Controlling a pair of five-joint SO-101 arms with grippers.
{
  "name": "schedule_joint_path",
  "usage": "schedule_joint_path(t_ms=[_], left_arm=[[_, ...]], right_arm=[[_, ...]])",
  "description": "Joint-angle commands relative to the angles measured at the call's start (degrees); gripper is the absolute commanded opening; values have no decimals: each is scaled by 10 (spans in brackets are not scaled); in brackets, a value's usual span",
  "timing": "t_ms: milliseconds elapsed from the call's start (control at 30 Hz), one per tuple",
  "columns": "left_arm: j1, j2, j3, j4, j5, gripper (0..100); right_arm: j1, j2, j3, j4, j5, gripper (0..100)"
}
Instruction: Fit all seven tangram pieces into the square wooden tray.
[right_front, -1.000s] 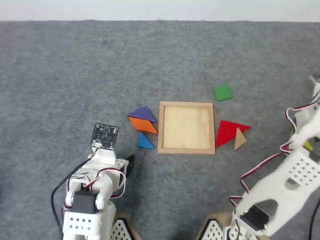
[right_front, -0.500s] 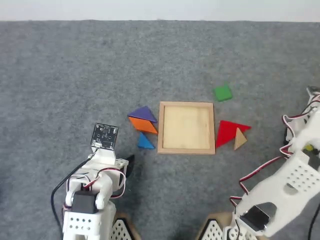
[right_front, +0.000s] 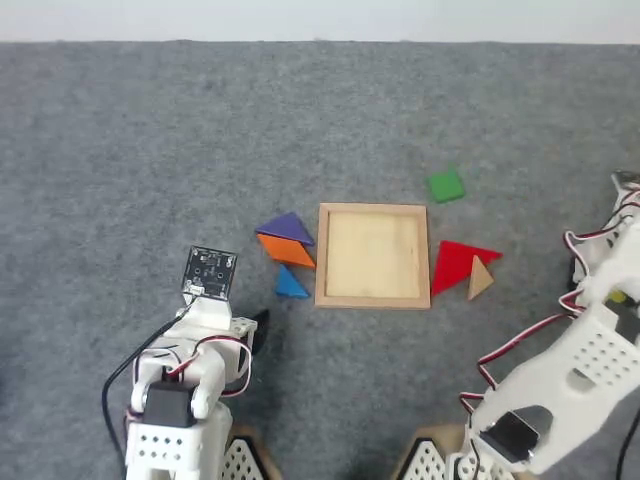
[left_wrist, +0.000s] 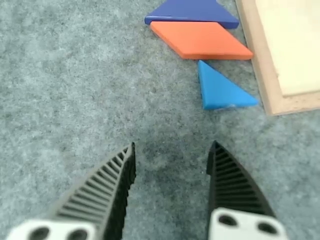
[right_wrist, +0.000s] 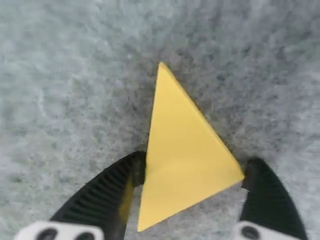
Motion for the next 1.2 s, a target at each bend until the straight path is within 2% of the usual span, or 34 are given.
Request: schedule_joint_path(t_ms=[0, 400, 667, 967, 1067, 1167], left_arm=[[-1, -12, -7, 2, 5, 225], [-1, -12, -7, 2, 5, 225], [-1, -12, -7, 2, 5, 225], [-1, -12, -7, 2, 5, 225], [-1, -12, -7, 2, 5, 225], [-1, -12, -7, 2, 5, 225]], right_arm=[[-9, -12, -4, -10, 11, 150], [-17, -29, -24, 34, 7, 122], [-68, -158, -24, 112, -21, 122], [-188, -420, -21, 261, -76, 122], [-260, -502, 14, 272, -109, 122], [-356, -552, 95, 236, -156, 122]])
